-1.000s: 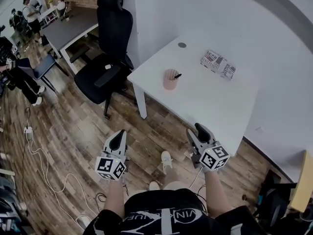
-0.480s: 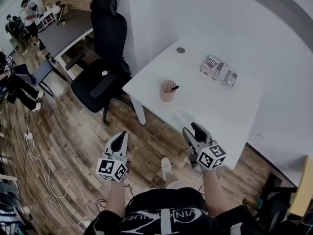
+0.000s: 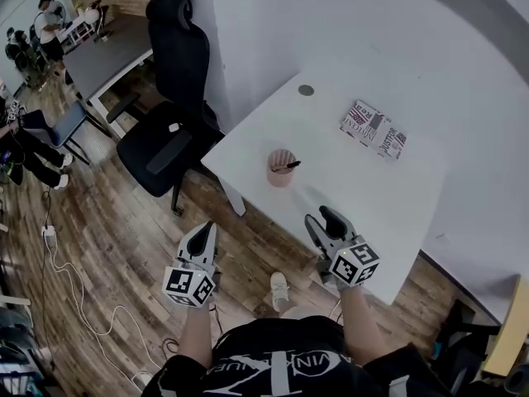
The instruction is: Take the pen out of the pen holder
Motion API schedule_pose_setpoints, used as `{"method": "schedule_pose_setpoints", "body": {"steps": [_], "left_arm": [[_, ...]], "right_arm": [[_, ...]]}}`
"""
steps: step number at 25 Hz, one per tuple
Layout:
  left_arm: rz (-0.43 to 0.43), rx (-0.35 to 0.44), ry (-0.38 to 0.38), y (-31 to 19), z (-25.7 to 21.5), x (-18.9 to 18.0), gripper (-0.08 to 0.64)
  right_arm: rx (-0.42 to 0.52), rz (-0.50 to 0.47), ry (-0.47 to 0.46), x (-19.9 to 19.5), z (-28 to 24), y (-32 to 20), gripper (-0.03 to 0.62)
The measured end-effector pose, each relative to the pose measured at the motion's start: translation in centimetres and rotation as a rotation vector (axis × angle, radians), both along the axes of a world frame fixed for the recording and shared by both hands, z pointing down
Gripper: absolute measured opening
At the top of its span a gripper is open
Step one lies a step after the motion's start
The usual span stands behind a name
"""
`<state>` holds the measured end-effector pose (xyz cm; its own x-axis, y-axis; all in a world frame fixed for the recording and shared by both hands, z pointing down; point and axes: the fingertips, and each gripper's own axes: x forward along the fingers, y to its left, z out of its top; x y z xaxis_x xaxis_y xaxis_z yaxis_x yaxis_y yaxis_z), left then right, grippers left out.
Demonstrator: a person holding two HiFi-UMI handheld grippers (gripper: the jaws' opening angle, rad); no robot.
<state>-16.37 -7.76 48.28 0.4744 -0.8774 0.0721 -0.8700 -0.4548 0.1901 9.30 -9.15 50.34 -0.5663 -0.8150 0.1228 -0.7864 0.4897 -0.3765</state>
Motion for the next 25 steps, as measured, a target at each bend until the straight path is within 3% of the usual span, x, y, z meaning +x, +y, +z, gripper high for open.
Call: {"method": "schedule_pose_setpoints", "body": {"steps": [11,16,25], "left_arm": [[-0.015,-0.028,-0.002,-4.4,0.5,1.7,0.014],[-0.022,-0.026,-0.017,-6.3,0.3,2.5,0.014],[-0.051,-0.029,-0.022,-8.9,0.8,3.8,0.014]], "right_arm": [[-0.040,-0.032,-0.017,0.4,0.9,-5.0,0.192],[-0.033,-0.075,0.019,-0.2,1.1,-7.2,0.192],[-0.051,-0.115,-0.023,0.1,1.6,-10.3,0.192]]}}
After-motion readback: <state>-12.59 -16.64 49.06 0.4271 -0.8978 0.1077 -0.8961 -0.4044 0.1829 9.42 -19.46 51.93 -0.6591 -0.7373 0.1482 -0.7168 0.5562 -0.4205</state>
